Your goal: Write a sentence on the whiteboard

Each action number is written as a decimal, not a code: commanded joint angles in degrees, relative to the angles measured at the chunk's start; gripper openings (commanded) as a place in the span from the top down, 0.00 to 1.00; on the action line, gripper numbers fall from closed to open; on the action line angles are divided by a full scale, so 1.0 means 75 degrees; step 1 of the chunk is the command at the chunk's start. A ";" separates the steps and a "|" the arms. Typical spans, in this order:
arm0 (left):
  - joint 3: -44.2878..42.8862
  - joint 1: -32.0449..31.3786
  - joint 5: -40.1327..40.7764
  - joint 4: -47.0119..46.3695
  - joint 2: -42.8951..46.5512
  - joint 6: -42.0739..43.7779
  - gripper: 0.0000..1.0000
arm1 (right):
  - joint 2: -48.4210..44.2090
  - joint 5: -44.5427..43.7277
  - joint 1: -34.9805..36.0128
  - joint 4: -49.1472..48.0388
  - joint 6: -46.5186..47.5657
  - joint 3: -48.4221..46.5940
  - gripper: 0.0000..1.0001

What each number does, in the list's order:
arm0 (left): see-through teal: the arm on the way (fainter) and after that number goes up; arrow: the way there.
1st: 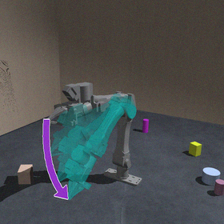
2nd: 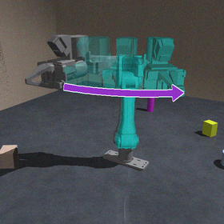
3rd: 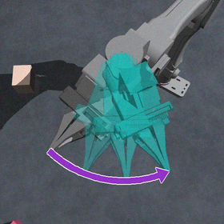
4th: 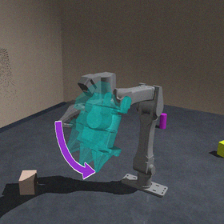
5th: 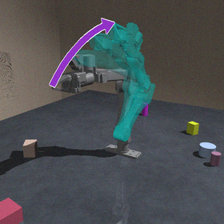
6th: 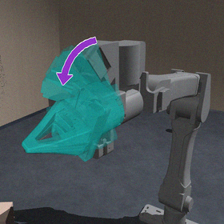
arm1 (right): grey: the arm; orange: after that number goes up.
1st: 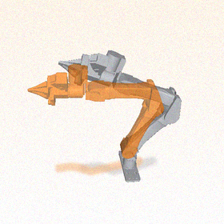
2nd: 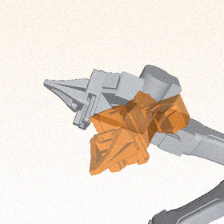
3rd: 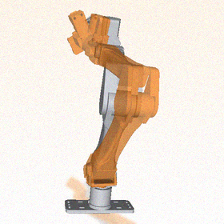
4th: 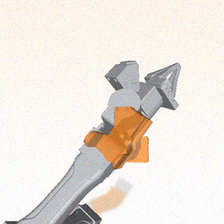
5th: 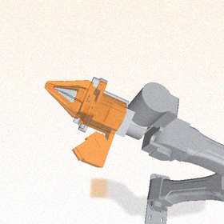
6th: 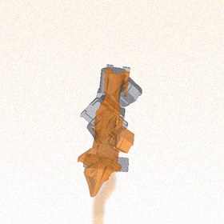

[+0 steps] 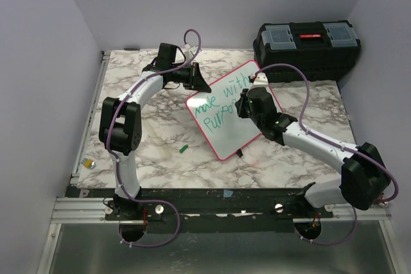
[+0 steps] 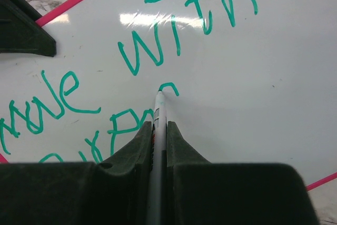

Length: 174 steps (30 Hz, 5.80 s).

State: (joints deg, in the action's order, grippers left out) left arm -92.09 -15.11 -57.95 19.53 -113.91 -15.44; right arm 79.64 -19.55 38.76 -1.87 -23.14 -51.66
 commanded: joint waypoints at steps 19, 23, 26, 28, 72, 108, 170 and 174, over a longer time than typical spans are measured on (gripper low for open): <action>0.0076 0.0105 0.0134 -0.0563 0.0147 0.0594 1.00 | -0.0320 -0.0418 -0.0012 0.0915 -0.0172 0.0477 0.99; 0.0080 0.0111 0.0138 -0.0576 0.0152 0.0594 1.00 | -0.0341 -0.0498 -0.0012 0.1008 -0.0163 0.0489 0.99; 0.0092 0.0107 0.0124 -0.0569 0.0152 0.0594 1.00 | -0.0371 -0.0447 -0.0012 0.1049 -0.0179 0.0517 0.99; 0.0113 0.0109 0.0116 -0.0592 0.0158 0.0593 1.00 | -0.0398 -0.0360 -0.0011 0.1048 -0.0202 0.0573 0.99; 0.0131 0.0117 0.0087 -0.0651 0.0213 0.0559 1.00 | -0.1103 -0.0354 -0.0150 0.0674 -0.0416 0.0463 0.99; 0.0081 0.0128 0.0076 -0.0641 0.0164 0.0559 1.00 | -0.0496 0.0565 -0.0692 0.0044 -0.0469 0.0518 0.99; 0.0073 0.0128 0.0099 -0.0623 0.0152 0.0544 1.00 | -0.0268 0.1416 -0.0879 0.0187 -0.0388 0.0847 0.99; 0.0080 0.0128 0.0106 -0.0629 0.0149 0.0547 1.00 | -0.0448 0.1485 -0.0880 0.0235 -0.0487 0.1147 0.99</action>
State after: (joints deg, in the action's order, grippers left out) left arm -91.44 -14.57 -58.72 18.52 -113.91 -16.16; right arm 76.73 -10.96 32.08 -3.86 -26.04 -46.41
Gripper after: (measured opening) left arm 0.082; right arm 0.132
